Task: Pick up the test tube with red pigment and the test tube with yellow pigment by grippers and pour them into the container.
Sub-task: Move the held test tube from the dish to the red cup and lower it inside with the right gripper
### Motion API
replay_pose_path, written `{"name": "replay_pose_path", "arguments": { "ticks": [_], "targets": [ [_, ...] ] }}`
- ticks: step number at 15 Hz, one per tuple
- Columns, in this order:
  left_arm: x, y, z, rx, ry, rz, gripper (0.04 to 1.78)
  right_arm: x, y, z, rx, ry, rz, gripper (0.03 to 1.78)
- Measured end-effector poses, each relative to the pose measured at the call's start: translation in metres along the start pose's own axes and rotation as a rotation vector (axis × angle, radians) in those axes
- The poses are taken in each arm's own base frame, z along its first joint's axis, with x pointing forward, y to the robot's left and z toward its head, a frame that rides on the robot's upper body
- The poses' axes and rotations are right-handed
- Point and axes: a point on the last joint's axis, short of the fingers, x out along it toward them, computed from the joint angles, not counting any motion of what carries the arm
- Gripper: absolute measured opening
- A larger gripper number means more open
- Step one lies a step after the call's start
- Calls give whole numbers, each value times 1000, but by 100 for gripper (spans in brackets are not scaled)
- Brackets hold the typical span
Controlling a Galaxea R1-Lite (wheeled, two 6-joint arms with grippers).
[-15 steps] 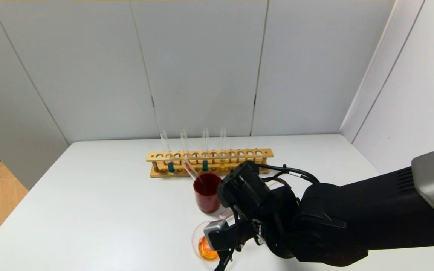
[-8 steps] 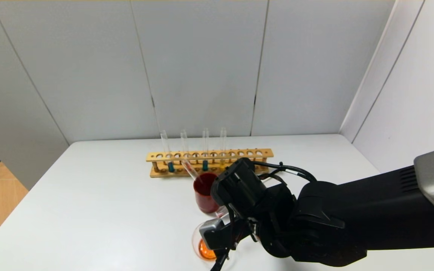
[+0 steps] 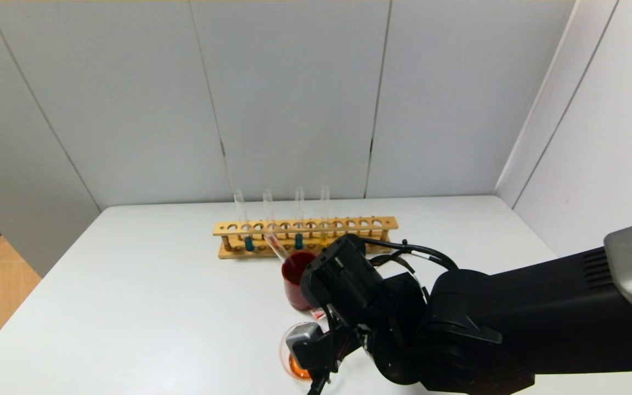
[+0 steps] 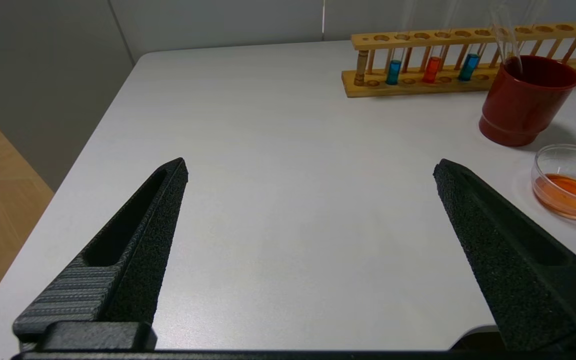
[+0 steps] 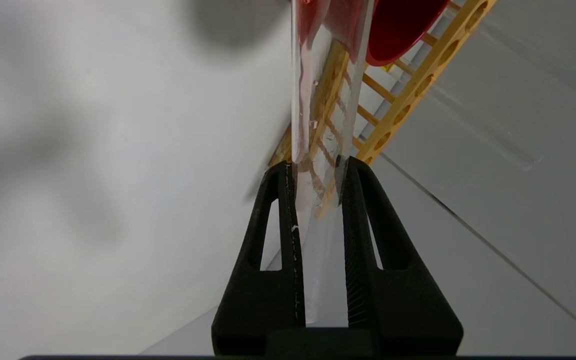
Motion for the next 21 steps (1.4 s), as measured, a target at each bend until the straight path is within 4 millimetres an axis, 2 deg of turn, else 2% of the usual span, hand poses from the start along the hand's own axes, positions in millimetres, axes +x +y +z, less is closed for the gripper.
{"name": "replay_pose_path", "arguments": {
  "ticks": [3, 5, 9, 14, 17, 21],
  "targets": [
    [0, 0, 0, 0, 0, 0, 174, -2, -5, 1, 57, -30, -27, 32],
    [0, 0, 0, 0, 0, 0, 174, -10, -11, 7, 160, -124, -45, 32],
    [0, 0, 0, 0, 0, 0, 174, -34, -25, 25, 520, -366, -25, 32],
    [0, 0, 0, 0, 0, 0, 174, -50, -42, 30, 1059, -606, -106, 32],
    [0, 0, 0, 0, 0, 0, 174, -49, -44, 23, 1301, -738, -202, 32],
    [0, 0, 0, 0, 0, 0, 174, -33, -47, -5, 1621, -762, -280, 32]
  ]
}}
